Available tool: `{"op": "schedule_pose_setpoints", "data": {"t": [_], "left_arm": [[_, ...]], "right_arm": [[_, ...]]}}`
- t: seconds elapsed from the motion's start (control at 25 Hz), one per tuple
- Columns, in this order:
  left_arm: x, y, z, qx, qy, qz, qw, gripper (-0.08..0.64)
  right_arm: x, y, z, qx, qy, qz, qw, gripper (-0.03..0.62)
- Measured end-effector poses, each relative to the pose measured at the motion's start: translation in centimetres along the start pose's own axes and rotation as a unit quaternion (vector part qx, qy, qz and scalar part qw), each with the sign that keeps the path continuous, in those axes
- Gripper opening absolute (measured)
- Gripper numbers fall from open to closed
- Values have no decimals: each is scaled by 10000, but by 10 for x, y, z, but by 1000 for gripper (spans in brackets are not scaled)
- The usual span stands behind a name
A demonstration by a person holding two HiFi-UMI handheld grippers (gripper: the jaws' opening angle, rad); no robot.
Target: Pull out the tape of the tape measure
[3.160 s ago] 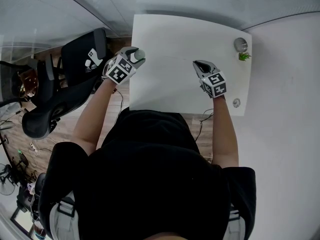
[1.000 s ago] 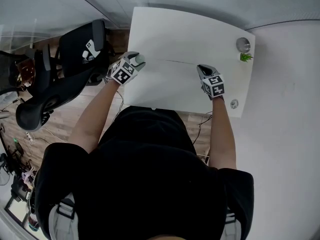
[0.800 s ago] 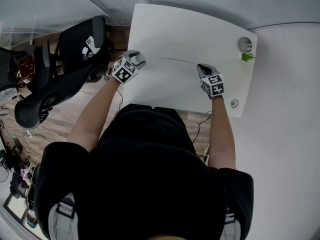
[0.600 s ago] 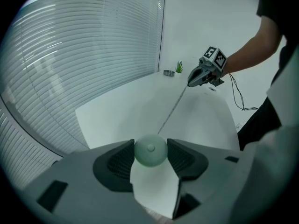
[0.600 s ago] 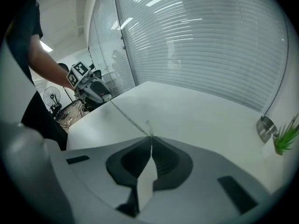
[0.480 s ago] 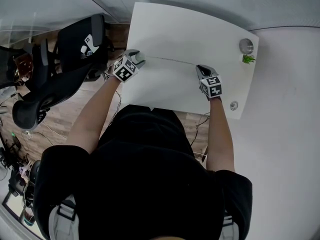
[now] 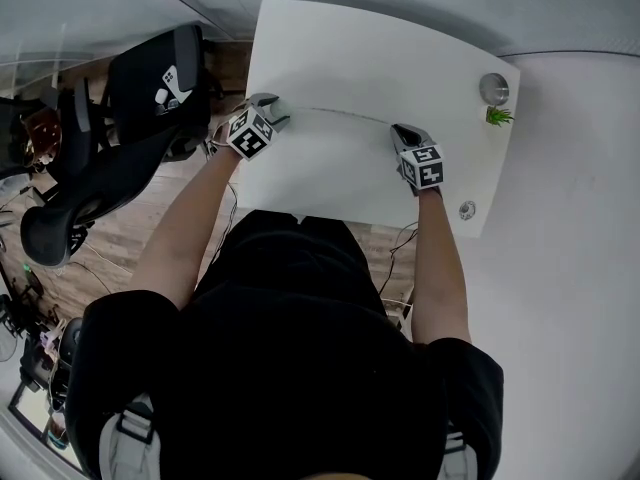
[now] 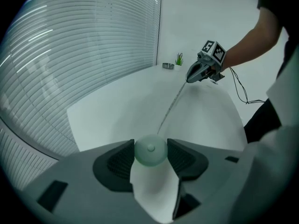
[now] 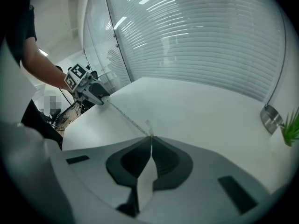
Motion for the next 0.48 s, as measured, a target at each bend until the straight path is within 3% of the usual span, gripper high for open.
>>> {"op": "schedule_pose_setpoints", "data": {"t": [0.48], "left_arm": [[0, -9, 1, 12, -53, 114, 9999, 233]], "right_arm": [[8, -11, -4, -111, 156, 347, 9992, 18]]}}
Point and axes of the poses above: the fingertips, and each gripper's own axes: y backward along the fingers, z to its left, x out of its underside, the point moved 7 cm from there along y, backward along the fingers, and after that the axes turned 8 degrees about x, right-handed, at the moved point
